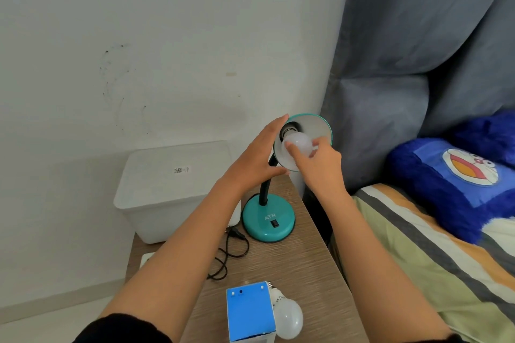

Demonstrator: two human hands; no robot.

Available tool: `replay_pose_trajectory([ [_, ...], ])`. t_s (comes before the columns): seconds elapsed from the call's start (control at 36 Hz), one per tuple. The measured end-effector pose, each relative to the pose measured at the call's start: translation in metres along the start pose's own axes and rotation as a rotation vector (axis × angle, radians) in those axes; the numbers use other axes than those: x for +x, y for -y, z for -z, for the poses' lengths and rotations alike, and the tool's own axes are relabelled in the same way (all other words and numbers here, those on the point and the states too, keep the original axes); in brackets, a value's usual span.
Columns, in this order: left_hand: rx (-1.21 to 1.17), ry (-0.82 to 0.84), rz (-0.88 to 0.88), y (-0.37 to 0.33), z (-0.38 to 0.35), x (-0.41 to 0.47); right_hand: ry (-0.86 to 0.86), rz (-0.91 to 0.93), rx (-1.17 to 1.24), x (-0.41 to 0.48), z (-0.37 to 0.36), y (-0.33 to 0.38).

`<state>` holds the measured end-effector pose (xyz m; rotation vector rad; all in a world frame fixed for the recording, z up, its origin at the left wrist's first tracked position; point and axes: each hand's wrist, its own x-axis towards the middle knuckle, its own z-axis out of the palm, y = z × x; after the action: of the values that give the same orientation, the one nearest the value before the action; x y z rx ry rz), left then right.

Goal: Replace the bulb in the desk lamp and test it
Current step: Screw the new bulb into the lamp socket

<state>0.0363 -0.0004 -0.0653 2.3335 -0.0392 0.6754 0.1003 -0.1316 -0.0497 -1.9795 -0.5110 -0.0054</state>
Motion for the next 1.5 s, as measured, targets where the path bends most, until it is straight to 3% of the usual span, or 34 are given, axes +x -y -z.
replay_pose_trajectory([
  [0.08,0.014,-0.001,-0.003,0.0,0.0,-0.001,-0.015,-0.059,0.024,0.004,0.001,-0.001],
  [0.25,-0.007,0.0,-0.003,0.002,-0.001,-0.001,0.063,0.045,-0.021,0.002,0.004,-0.004],
  [0.42,0.001,0.004,0.004,0.001,-0.001,-0.001,0.006,0.008,0.034,0.001,0.001,-0.006],
  [0.56,-0.006,0.011,0.012,0.001,-0.001,-0.001,0.005,0.092,-0.044,-0.001,0.001,-0.007],
  [0.75,0.015,0.012,0.001,0.001,-0.002,0.0,-0.003,-0.079,0.088,0.001,0.0,-0.009],
  [1.03,-0.005,0.02,0.008,-0.002,-0.001,-0.001,-0.075,0.163,-0.078,-0.002,-0.003,-0.01],
  [1.22,-0.009,0.004,0.01,-0.001,-0.002,-0.001,-0.157,0.066,0.029,-0.004,-0.01,-0.012],
  [1.5,0.002,-0.002,0.022,-0.001,-0.004,-0.001,-0.147,-0.043,0.143,-0.004,-0.014,-0.005],
])
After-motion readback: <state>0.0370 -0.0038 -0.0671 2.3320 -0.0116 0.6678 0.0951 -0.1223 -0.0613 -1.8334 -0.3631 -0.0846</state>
